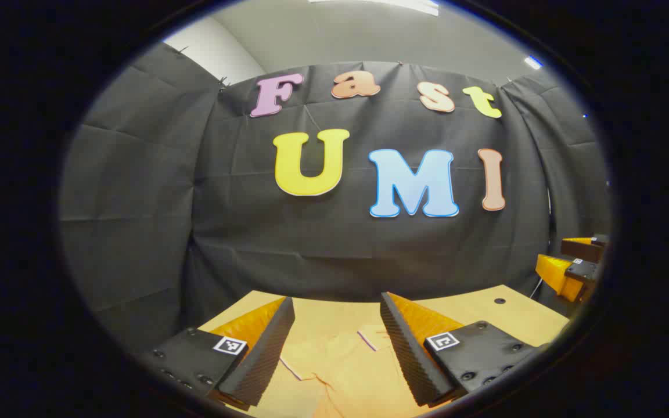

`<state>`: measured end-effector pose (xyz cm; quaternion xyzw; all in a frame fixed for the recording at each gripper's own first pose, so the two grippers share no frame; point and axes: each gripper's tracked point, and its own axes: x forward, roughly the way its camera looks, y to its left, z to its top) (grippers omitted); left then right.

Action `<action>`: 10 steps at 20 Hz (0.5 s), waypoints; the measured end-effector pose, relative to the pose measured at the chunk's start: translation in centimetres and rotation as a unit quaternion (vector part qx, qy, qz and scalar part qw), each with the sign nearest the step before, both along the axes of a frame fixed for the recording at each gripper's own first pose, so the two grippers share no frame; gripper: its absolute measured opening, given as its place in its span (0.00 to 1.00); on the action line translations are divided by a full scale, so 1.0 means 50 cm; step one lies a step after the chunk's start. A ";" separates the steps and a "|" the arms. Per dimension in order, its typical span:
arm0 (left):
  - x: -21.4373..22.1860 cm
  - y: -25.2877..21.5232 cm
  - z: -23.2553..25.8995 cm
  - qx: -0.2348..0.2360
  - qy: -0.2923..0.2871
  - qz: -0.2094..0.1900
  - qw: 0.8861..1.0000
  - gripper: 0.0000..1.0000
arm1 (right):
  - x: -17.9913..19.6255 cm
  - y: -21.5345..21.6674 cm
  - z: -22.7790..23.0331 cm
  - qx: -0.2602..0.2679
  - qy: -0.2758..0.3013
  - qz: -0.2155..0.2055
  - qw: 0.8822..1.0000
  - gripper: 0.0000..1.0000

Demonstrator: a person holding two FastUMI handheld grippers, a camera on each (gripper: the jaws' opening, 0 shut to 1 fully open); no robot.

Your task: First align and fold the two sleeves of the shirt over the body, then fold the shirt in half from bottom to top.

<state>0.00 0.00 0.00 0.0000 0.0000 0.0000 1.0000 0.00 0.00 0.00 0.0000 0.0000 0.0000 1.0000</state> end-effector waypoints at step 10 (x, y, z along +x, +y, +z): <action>0.013 -0.006 0.010 -0.005 0.007 0.012 1.000 0.97 | 0.038 -0.014 -0.020 0.000 0.021 0.008 1.000 0.94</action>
